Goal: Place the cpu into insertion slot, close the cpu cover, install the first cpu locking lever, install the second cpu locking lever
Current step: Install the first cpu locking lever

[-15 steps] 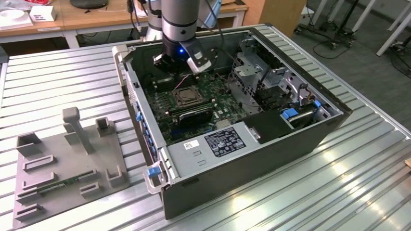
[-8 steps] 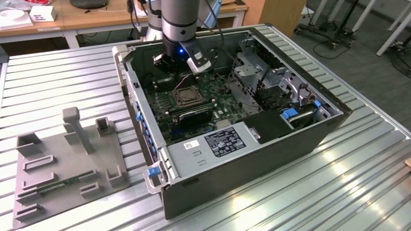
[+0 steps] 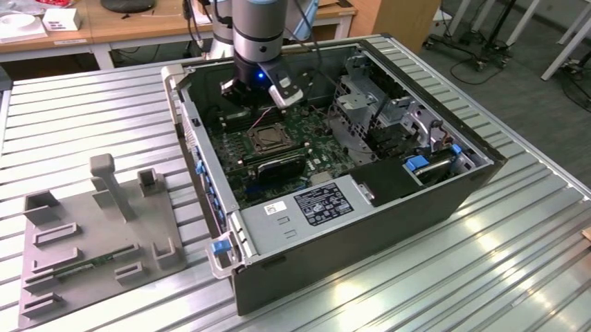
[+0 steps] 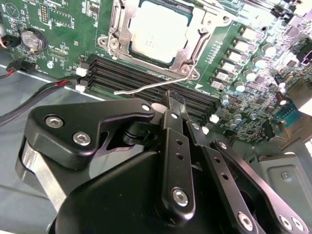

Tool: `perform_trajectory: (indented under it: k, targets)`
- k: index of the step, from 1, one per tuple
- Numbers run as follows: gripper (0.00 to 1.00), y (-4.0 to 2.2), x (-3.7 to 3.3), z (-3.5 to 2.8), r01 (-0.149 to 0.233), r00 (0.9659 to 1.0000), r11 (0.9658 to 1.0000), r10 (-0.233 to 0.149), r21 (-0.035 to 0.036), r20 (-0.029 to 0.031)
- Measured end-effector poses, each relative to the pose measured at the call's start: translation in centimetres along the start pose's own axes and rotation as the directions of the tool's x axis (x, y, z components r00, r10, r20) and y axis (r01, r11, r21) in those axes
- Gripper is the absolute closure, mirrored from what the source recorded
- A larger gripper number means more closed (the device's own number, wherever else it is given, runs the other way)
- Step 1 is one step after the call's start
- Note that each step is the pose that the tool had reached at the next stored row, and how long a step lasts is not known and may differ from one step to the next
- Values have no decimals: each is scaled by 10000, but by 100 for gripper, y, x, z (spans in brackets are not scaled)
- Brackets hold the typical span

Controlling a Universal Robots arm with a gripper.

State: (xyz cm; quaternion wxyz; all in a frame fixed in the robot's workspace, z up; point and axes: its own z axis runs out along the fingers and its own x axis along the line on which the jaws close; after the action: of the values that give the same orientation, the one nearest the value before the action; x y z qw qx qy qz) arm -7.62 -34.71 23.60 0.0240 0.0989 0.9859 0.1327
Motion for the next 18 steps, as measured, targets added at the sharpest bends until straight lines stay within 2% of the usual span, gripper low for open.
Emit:
perform_trajectory:
  k: [4, 18]
  targets:
    - [90, -6, -2, 23, -58, 10000, 9999, 57, -123, -10]
    - [90, -8, -39, 62, -105, 9999, 9997, 105, -226, -21]
